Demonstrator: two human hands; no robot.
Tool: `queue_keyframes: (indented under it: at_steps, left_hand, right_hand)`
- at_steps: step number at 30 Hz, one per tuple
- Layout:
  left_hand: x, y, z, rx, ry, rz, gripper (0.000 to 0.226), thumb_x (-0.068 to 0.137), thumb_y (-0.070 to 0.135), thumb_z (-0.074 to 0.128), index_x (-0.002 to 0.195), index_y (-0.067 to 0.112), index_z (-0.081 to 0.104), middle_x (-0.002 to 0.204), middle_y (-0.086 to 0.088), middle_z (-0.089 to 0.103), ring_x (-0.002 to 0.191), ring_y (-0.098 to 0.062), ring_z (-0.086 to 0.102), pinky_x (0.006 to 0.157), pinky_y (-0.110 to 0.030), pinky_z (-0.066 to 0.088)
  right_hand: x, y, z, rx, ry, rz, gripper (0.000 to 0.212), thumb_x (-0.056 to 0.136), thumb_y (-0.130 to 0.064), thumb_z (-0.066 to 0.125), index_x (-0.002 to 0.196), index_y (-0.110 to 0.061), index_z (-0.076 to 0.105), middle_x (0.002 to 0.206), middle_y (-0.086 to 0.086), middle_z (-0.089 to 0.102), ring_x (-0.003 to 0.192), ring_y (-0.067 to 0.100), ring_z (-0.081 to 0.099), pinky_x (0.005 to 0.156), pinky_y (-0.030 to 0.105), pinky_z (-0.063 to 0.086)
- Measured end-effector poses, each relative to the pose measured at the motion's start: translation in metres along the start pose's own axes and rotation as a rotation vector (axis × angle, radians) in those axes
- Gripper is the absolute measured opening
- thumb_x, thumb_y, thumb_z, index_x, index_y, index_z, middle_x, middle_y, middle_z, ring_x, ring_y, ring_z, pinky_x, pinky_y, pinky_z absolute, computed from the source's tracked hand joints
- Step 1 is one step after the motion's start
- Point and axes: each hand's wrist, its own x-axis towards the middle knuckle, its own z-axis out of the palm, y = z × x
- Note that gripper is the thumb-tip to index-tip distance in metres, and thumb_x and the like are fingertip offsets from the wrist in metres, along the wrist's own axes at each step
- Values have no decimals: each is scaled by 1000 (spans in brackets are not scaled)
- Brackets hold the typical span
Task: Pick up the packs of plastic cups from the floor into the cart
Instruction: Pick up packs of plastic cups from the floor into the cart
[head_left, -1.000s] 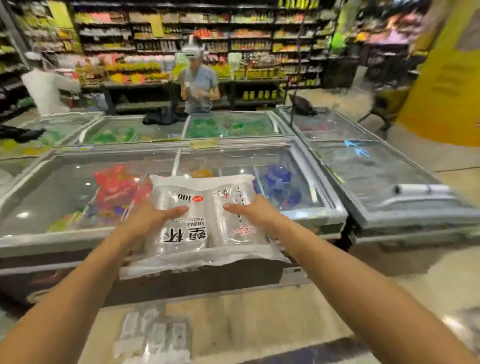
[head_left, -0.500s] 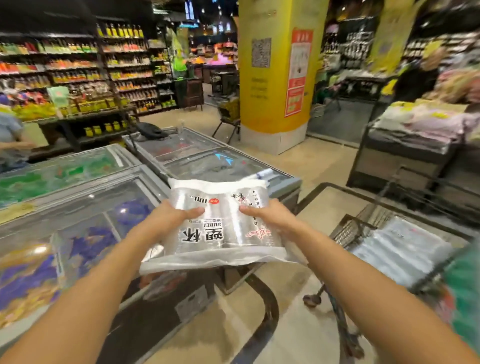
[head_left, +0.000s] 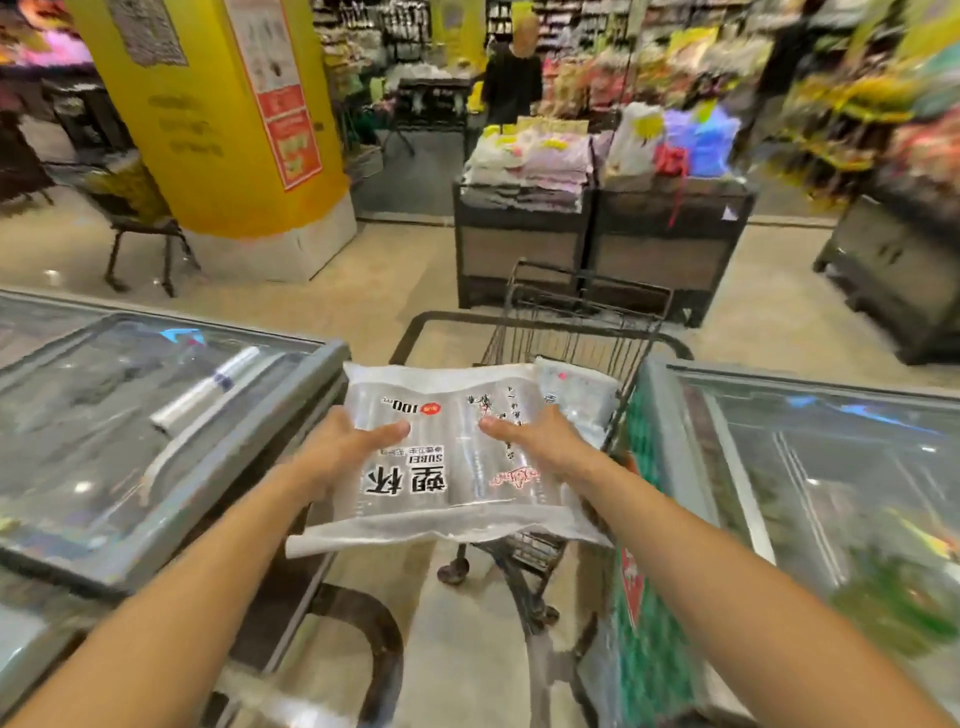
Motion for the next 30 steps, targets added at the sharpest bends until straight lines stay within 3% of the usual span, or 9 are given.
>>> queue_keyframes:
  at_steps: [6,10,12,17,19,21,24,27,30]
  left_hand:
    - [164,-15,59,101,-190,11,69,75,56,94,129,19,70,114,-11,81,98,-36,81,90,-55,62]
    - [262,-26,95,151,-259,64,57,82,53,91,125,23,69,108,-2,83,96,-25,81,90,-50,62]
    - [304,-34,112,170,-282,82,70,77,61,91,132,25,65,114,2,81,99,-20,81,89,-48,64]
    - [467,-170,143,237,-390,-27,100,66,71,95,146,33,48,125,5,75,108,-22,78,89,-53,65]
    - [483,-189,156,231,-418,-76,107,65,69,96,150,35,41,127,3,73,110,-28,77,88,-54,65]
    - [461,-152,162,226,-388,-137,105,77,55,95,157,31,32,134,1,65,116,-29,70,95,-52,61]
    - [443,-115,177,265,-390,-137,97,88,29,90,161,17,27,140,1,51,127,-22,57,104,-45,52]
    - [454,-136,193,305,-401,-139,94,92,23,86,163,13,25,141,9,42,129,-13,45,107,-35,43]
    - [464,-161,210,299,-415,-189,96,94,22,84,166,17,20,140,9,43,128,-16,46,109,-38,40]
  right_hand:
    - [69,67,-58,50,177,193,132,82,-71,80,171,-9,5,177,10,22,160,35,30,126,48,31]
    - [122,102,-72,93,275,278,127,88,-64,80,171,-7,1,178,10,20,161,33,26,126,47,29]
    - [151,122,-72,101,322,336,123,90,-61,80,171,-7,5,177,11,23,160,33,29,125,45,30]
    - [216,167,-61,77,414,521,125,83,-66,83,169,-11,12,170,14,38,150,38,45,119,48,40]
    - [236,187,-55,68,431,595,125,82,-67,83,168,-11,12,167,15,42,149,40,47,118,49,41]
    - [251,207,-49,60,427,641,121,81,-67,84,166,-15,14,159,16,51,144,41,52,115,49,43]
    - [267,235,-40,58,424,694,119,82,-64,86,166,-18,15,161,15,49,142,39,53,115,44,42]
    - [277,260,-33,53,428,752,112,83,-58,88,163,-19,19,162,12,47,143,36,52,112,37,39]
    - [282,282,-26,25,430,824,112,82,-64,86,161,-23,18,161,16,47,141,40,53,115,48,44]
